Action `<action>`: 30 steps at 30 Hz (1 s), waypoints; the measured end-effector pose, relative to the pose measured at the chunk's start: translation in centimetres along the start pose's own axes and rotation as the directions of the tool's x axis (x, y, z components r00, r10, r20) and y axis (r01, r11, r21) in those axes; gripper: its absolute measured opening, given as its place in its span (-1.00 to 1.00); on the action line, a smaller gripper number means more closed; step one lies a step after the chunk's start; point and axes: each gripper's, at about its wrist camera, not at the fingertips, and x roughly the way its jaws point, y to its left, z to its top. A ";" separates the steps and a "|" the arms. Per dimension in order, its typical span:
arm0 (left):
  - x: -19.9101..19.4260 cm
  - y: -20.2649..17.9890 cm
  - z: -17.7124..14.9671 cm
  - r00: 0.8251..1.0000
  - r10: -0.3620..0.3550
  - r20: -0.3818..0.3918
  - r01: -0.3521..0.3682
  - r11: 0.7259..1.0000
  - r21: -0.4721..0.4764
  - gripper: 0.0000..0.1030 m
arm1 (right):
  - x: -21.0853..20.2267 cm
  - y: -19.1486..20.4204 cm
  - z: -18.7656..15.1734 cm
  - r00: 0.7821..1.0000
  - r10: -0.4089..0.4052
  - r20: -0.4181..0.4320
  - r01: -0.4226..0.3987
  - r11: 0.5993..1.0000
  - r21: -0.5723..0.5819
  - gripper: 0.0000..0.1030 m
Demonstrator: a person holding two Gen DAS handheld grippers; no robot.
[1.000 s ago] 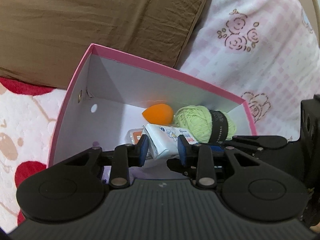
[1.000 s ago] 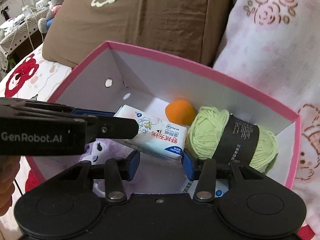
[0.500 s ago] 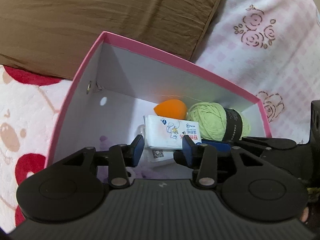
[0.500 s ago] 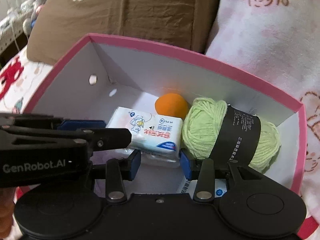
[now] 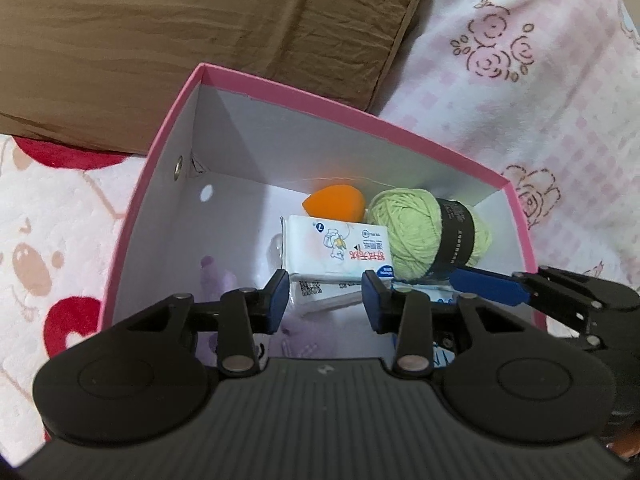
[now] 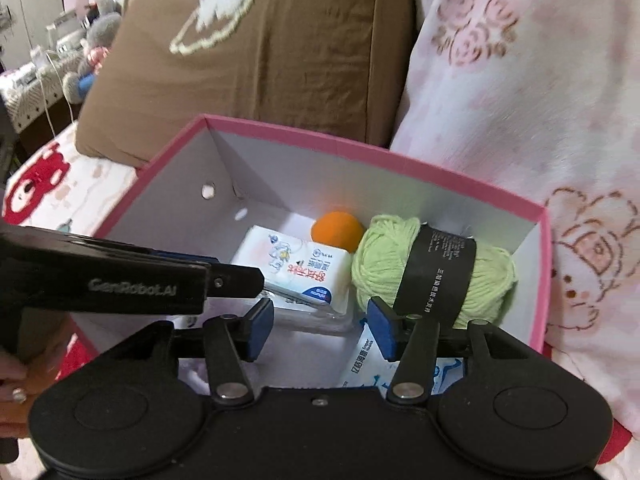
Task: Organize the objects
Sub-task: 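Lower the tissue pack into the pink box beside the yarn, then open the left gripper and withdraw it up from the box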
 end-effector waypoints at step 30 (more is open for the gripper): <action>-16.7 -3.5 -3.6 0.983 0.176 0.057 -0.182 0.972 0.147 -0.08 | -13.2 4.6 -3.5 0.964 0.062 0.260 -0.055 0.998 -0.035 0.36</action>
